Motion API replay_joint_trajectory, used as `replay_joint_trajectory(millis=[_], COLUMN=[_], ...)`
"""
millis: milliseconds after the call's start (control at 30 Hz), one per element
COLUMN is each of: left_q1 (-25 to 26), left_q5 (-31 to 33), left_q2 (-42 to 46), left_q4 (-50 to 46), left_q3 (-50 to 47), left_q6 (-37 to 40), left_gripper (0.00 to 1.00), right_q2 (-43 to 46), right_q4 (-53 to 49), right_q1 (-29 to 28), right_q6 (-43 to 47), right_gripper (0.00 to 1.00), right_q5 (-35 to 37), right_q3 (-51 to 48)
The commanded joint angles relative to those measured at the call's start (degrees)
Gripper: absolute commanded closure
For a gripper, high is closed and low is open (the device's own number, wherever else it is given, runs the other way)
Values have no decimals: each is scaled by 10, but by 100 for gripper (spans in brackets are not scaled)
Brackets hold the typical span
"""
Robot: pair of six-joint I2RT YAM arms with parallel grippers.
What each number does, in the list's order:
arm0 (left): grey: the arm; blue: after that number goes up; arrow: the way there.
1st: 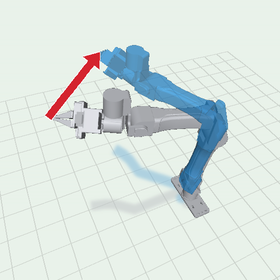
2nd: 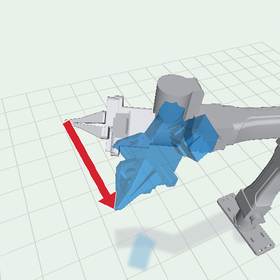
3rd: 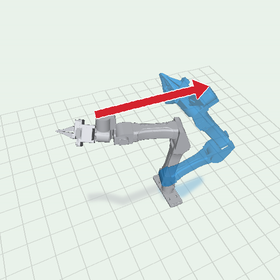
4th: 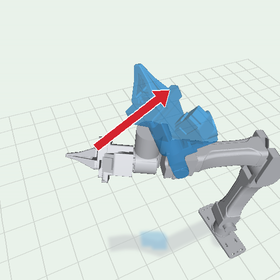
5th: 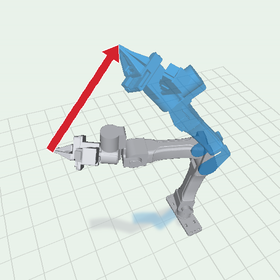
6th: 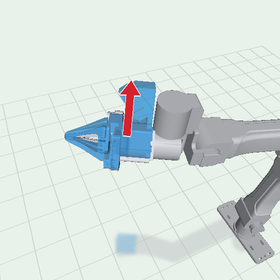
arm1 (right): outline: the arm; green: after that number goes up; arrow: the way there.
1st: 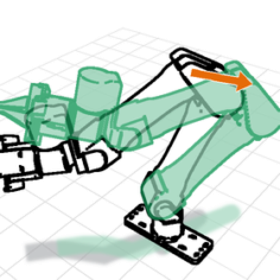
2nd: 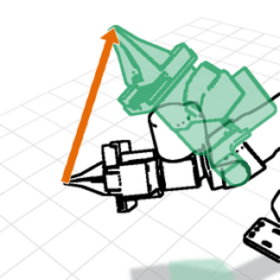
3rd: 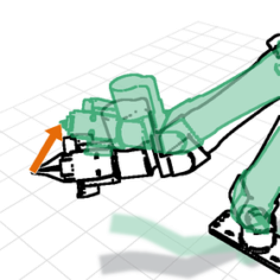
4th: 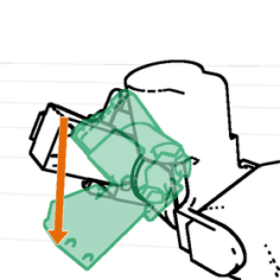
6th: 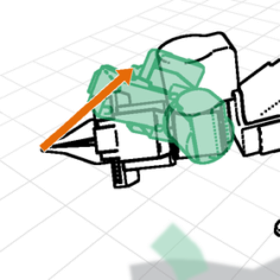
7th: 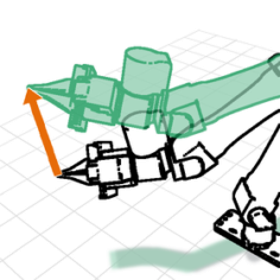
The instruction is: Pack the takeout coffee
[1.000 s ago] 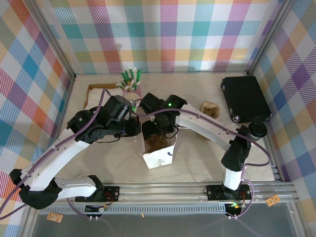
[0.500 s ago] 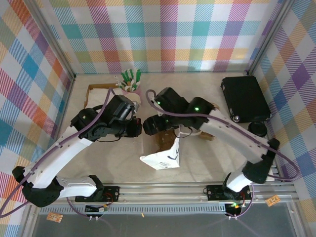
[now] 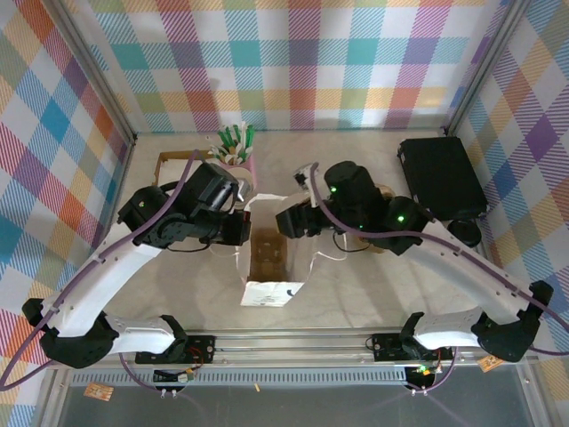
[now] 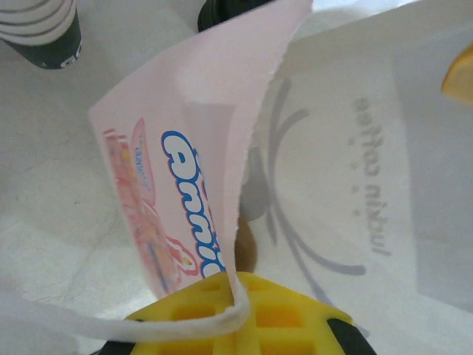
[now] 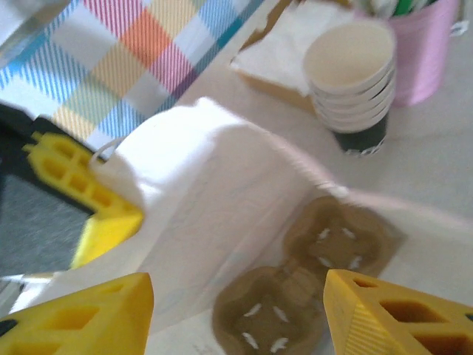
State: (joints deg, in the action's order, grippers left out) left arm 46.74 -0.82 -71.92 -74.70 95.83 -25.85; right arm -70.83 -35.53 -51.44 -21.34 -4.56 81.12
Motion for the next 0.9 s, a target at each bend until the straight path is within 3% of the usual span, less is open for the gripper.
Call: replay_joint_trajectory(millis=[0, 267, 767, 867], left_q1=[1, 21, 51, 51], left_q5=[5, 10, 51, 33], left_q2=[-7, -39, -20, -26], left_q4=[-40, -80, -33, -39], left_q3=[31, 64, 88, 97], left_q6=[30, 81, 128, 131], left_gripper=[100, 100, 100, 100], right_q2=[34, 41, 35, 38], right_q4=[83, 76, 79, 77], right_q1=[38, 107, 148, 154], right_q6=[2, -12, -21, -23], right_gripper=[38, 37, 37, 37], right_q5=[8, 27, 21, 21], right_q3=[-12, -25, -85, -91])
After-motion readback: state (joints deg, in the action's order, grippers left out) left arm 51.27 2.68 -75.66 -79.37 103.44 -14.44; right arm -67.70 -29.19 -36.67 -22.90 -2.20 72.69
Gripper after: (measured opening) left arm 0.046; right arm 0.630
